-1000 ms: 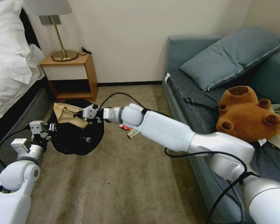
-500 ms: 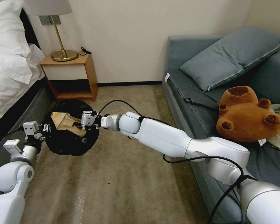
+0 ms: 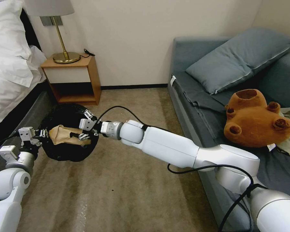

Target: Pick up the trash bin, then pick up the garbage on the floor and place it into the trash bin.

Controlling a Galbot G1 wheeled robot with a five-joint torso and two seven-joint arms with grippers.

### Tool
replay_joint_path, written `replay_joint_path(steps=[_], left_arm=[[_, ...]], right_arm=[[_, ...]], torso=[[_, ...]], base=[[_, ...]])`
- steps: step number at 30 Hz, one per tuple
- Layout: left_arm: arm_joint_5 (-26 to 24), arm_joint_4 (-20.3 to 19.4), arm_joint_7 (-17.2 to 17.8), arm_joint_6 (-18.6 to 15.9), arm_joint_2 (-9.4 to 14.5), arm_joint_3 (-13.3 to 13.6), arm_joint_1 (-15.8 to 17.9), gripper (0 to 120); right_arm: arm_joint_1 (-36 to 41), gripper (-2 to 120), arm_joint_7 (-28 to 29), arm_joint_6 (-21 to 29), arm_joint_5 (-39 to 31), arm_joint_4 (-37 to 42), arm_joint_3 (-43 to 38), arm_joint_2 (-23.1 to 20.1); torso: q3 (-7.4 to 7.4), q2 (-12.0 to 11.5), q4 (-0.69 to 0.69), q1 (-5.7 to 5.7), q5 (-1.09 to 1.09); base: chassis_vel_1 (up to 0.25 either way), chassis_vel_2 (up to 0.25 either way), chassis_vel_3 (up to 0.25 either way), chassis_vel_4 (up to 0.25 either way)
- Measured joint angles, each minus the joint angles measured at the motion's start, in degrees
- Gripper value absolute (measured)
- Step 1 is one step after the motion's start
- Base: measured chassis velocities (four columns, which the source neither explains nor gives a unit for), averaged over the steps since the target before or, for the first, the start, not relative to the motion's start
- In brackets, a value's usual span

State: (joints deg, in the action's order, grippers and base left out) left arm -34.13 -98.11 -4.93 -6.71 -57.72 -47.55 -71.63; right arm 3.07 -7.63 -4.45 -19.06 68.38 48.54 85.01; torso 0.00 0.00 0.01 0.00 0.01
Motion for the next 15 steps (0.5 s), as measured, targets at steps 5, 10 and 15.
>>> replay_joint_path(steps=[5, 10, 15], left_arm=[[0.4, -0.7, -0.1, 0.0, -0.6, 0.3, -0.6, 5], [0.9, -1.5, -0.1, 0.0, -1.2, 0.6, -1.0, 5], [1.3, -2.1, -0.1, 0.0, -1.8, 0.7, -1.2, 5]], right_arm=[[-2.1, 100, -0.7, 0.4, 1.1, -3.3, 2.0, 1.4], [-8.7, 100, -3.4, 0.7, 0.8, -4.4, 7.0, 1.3], [-14.2, 100, -6.6, 0.8, 2.9, -5.4, 11.0, 1.4]], torso=[[0.0, 0.0, -0.01, 0.0, 0.0], [0.0, 0.0, 0.01, 0.0, 0.0], [0.0, 0.0, -0.01, 0.0, 0.0]], base=[[0.0, 0.0, 0.0, 0.0], [0.0, 0.0, 0.0, 0.0], [0.0, 0.0, 0.0, 0.0]])
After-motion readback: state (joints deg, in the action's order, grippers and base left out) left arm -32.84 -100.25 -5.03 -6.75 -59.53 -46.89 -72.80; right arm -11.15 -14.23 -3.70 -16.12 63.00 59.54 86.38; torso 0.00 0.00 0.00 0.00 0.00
